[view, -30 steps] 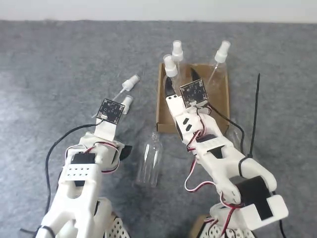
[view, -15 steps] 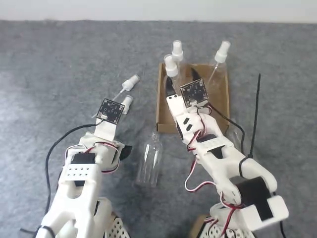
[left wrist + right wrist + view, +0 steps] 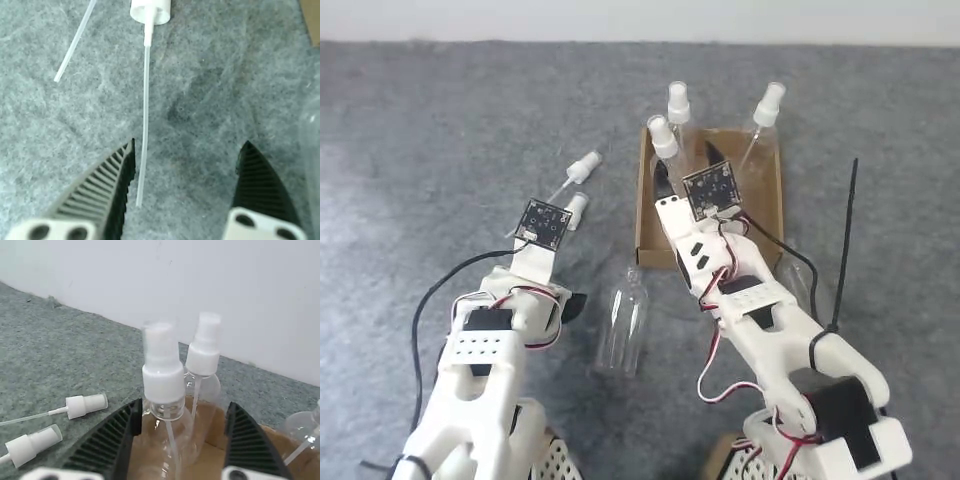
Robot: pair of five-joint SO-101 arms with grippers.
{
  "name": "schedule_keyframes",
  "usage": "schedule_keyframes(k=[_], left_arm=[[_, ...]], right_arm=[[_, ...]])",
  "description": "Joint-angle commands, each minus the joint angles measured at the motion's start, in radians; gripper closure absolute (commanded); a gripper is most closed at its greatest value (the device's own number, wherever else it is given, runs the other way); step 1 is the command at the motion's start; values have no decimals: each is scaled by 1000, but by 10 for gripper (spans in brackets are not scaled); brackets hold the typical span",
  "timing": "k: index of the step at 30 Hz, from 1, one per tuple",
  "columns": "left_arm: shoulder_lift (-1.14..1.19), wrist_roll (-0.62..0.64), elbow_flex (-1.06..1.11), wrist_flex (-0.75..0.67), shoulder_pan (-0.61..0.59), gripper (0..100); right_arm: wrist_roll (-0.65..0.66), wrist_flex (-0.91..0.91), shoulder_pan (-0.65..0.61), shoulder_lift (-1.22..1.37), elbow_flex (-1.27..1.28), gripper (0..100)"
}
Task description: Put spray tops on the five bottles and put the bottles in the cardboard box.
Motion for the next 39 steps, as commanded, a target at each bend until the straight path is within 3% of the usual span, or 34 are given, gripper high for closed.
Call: schedule_keyframes(k=[1, 19, 27, 36, 39], left_arm=[[-32, -11, -5, 3, 3, 694], [-32, -11, -5, 3, 3, 694], [-32, -11, -5, 3, 3, 694], [-32, -11, -5, 3, 3, 694], [-32, -11, -5, 3, 3, 694]], right_arm=[[9, 10, 2, -61, -9, 772], [11, 67, -8, -156, -9, 772], [11, 555, -68, -476, -17, 772], [34, 1342, 62, -961, -26, 770], [72, 1543, 160, -1050, -28, 768]])
